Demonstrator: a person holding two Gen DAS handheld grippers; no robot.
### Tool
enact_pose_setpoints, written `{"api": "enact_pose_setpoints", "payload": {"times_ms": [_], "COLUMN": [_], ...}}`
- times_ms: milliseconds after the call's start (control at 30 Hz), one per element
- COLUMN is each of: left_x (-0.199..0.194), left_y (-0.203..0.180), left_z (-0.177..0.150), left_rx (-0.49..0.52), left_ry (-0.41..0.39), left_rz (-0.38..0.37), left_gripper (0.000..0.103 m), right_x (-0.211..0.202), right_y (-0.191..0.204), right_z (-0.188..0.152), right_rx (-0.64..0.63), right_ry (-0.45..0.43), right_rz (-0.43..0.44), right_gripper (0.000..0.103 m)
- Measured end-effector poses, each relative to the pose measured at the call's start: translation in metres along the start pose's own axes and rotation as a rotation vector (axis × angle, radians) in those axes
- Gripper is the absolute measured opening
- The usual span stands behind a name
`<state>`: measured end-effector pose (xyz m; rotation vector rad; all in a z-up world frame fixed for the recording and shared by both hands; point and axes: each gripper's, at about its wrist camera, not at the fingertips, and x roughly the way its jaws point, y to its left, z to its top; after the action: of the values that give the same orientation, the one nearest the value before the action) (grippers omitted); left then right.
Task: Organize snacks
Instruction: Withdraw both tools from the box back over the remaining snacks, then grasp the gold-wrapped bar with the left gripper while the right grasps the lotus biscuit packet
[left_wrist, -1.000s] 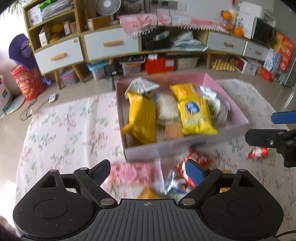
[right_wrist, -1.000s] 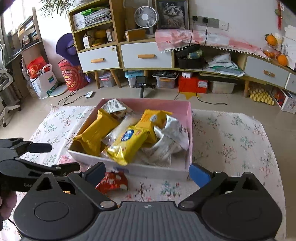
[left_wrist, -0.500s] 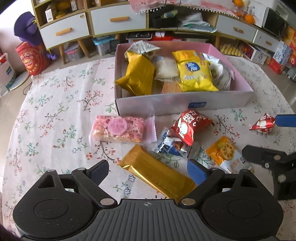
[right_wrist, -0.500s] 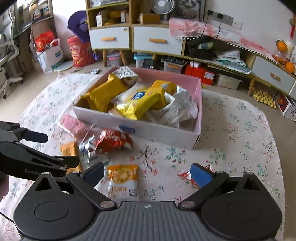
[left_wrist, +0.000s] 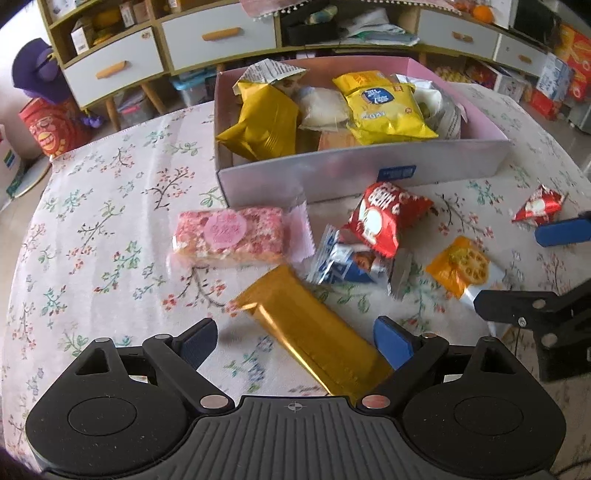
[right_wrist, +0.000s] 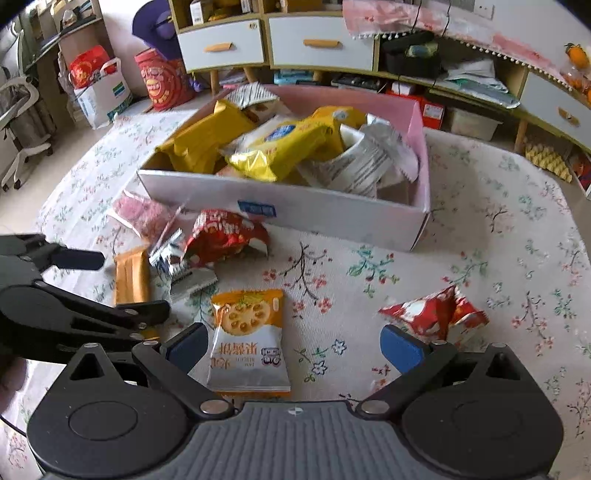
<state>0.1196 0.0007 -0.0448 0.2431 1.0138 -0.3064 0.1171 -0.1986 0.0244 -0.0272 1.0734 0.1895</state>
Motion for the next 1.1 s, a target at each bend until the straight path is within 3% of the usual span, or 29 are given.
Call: {"api": "enact_pose_setpoints", "payload": {"times_ms": [267,500,700,767,1100], "left_x": [-0.008,-0.01,-0.009,-0.01,-0.012], "left_y": [0.034,0.033,0.02,0.019,0.023], "left_z": [-0.017,-0.021,-0.02,-0.02,-0.017], "left_rx": [0.009,0.014,0.058,0.06,0.039], "left_ry": [0.006,-0.007,-0.032,-0.04,-0.068], "left_rz": [0.007,-0.069,-0.109,-0.118,-0.122], "left_gripper": [0.093,0.09,0.08,0.07,0.045], "right_x": [0.009,0.01,0.012,0.012,0.01], "right_y": [0.003,0.0,0.011,0.013,0.01], "right_z": [-0.012,-0.012,-0.011,-0.012,-0.009], "right_rx": [-0.085,-0.068,-0.096,-0.109,-0.1], "right_ry": [0.03,0.021,0.011,0.004,-0.025], "right_rz": [-0.03,-0.016,0.007,0.011,0.015], "right_gripper": [0.082,0.082,0.082,0.081,0.064]}}
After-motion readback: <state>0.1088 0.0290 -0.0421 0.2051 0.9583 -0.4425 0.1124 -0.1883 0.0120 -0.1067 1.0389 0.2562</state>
